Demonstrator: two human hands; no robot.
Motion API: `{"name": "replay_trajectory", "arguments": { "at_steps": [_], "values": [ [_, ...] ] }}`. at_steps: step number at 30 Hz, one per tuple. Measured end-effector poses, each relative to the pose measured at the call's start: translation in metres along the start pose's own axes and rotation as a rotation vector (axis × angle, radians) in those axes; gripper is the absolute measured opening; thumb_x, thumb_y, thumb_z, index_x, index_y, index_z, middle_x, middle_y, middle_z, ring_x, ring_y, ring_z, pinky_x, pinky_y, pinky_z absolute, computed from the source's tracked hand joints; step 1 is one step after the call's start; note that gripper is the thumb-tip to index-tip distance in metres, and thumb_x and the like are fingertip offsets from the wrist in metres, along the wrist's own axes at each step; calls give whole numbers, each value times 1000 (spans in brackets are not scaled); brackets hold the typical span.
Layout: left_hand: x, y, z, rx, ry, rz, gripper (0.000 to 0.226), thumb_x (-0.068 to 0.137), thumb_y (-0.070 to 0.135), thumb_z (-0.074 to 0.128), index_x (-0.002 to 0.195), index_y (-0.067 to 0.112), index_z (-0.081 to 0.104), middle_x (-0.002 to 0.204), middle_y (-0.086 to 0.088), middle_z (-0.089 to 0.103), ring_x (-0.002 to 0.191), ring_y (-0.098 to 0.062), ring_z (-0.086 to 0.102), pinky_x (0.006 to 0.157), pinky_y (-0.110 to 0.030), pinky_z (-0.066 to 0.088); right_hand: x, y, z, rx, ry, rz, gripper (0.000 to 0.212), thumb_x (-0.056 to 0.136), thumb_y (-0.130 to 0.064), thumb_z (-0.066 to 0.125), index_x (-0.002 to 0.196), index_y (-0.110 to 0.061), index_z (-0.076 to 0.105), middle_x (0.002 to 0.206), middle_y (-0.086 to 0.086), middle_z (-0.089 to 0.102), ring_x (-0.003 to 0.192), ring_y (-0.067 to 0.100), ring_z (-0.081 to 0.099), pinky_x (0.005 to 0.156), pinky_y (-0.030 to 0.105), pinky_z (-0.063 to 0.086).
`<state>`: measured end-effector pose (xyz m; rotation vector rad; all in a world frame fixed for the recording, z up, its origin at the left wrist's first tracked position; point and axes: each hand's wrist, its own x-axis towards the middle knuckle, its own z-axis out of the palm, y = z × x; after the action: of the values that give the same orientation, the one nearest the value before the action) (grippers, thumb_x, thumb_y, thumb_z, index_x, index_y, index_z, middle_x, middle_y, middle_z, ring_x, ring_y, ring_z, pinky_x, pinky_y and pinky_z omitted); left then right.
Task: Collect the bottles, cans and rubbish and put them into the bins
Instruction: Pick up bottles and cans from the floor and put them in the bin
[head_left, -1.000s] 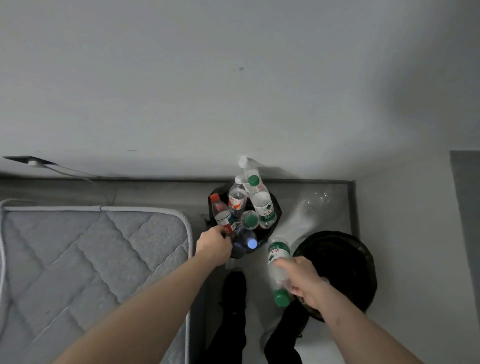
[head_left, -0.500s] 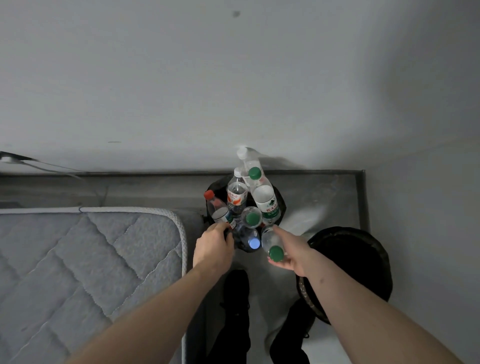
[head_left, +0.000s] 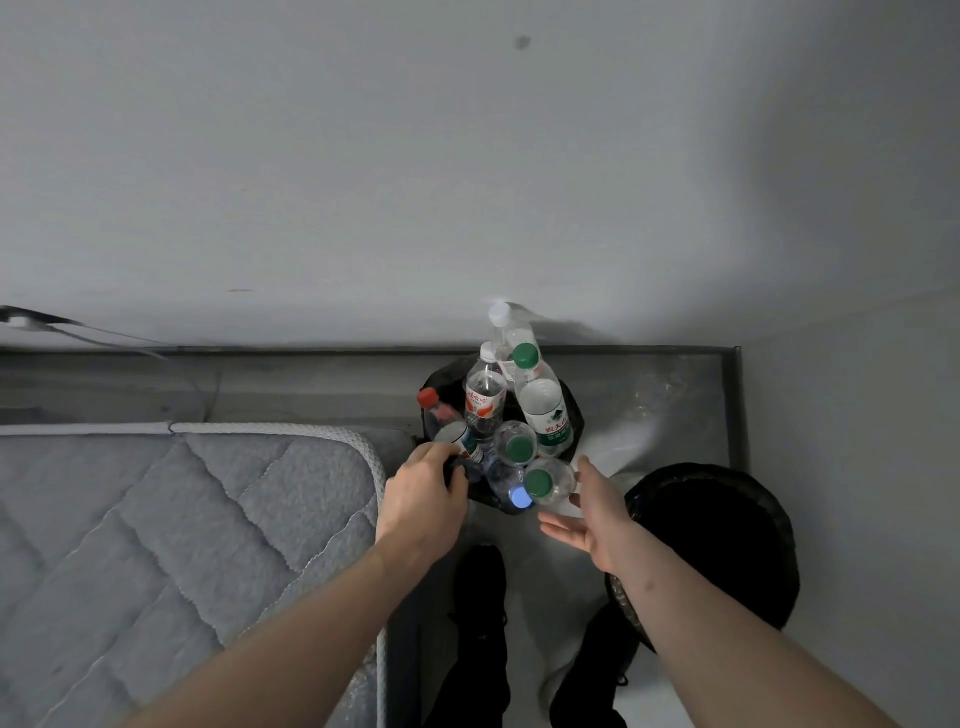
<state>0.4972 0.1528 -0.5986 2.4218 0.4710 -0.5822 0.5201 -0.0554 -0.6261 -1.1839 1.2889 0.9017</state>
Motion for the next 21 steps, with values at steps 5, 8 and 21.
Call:
{"name": "replay_trajectory", "arguments": {
  "at_steps": [5, 8, 21],
  "values": [
    [3, -1, -8, -16, 58, 19, 26, 98, 26, 55, 121, 25, 67, 124, 9, 65, 106, -16, 64, 89, -33, 50, -3, 2, 6, -30, 12, 5, 25, 105, -46, 45, 116, -25, 52, 96, 5, 58, 95, 37, 73, 79, 52, 62],
    [6, 5, -19, -35, 107, 39, 25, 97, 27, 57, 119, 25, 68, 121, 10, 67, 105, -15, 63, 90, -33, 50, -3, 3, 9, -48, 17, -3, 27, 105, -50, 44, 112, -25, 52, 94, 3, 56, 97, 37, 72, 83, 54, 61],
    [85, 46, -38, -57, 8, -86, 24, 92, 32, 56, 112, 27, 68, 96, 4, 71, 84, -18, 64, 71, -27, 45, 1, -1, 11, -105, 33, -2, 36, 104, -56, 40, 119, -24, 46, 89, -2, 50, 99, 35, 70, 81, 52, 62]
  ]
}}
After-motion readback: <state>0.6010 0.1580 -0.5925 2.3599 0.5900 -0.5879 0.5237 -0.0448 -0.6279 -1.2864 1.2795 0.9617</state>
